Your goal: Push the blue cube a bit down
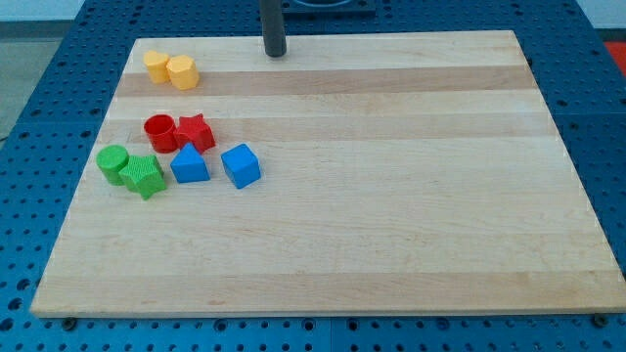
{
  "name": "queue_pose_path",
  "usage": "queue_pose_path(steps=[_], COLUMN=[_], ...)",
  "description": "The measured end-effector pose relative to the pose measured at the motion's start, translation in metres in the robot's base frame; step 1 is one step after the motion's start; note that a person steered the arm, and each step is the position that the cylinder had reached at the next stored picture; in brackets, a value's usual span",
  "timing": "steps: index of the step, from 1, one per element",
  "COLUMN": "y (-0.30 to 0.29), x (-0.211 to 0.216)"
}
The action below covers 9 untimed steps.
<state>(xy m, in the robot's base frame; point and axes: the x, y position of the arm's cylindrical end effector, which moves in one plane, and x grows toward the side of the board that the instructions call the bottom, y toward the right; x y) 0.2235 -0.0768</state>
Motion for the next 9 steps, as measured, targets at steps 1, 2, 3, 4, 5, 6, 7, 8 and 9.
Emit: queue_pose_path(steps=[1, 2, 3, 4, 5, 6, 7, 8, 9], y=[0.0, 0.01, 0.02, 0.011, -0.051, -0.069, -0.044, 0.02, 0.043], x=[0.0, 0.009, 0.041, 0.091, 0.134, 0.181, 0.219, 0.222, 0.233])
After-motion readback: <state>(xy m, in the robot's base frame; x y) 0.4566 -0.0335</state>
